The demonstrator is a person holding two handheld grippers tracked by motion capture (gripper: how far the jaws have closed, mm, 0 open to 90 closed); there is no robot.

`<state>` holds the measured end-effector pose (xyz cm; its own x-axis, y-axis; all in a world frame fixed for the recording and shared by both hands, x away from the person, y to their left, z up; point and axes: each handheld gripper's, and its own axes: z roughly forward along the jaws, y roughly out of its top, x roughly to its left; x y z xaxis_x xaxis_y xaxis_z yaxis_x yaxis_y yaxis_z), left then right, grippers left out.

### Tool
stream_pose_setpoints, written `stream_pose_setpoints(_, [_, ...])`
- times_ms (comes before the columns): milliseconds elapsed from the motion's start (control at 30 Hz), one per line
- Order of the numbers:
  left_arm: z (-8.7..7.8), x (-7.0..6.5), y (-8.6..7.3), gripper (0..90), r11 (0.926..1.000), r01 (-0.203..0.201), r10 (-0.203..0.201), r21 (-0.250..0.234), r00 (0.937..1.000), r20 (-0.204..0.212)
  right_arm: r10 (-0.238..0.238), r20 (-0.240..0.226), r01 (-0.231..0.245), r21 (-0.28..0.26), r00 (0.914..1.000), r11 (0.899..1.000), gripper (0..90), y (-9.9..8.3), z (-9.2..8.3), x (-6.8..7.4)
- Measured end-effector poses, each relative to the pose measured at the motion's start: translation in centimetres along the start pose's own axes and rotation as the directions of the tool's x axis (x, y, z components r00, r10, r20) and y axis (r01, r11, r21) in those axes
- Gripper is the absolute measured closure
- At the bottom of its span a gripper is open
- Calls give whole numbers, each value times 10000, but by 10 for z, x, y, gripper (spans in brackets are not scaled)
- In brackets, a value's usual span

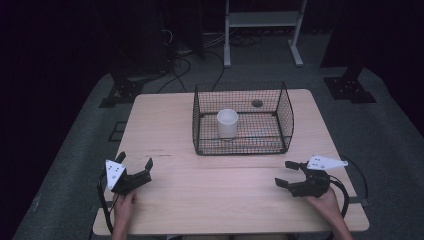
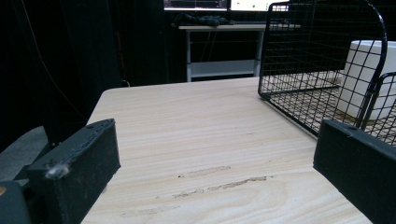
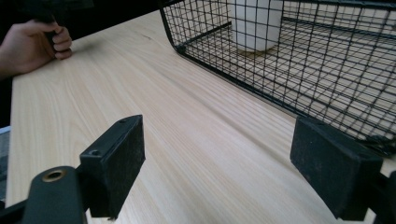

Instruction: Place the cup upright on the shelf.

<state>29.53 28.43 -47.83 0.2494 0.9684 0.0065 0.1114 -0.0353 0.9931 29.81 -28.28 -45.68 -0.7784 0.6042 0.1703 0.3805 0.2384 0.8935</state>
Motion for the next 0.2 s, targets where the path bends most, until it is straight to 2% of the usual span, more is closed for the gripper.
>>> stream_pose_setpoints(67, [0,0,0,0,10000,14,-14,2,10000,5,125,-5,-125,-210,9999,9997,169,-3,-3,1])
stream_pose_setpoints(200, [0,0,0,0,10000,21,-21,1,10000,-16,198,-66,-199,-294,9998,9994,169,-6,-3,1])
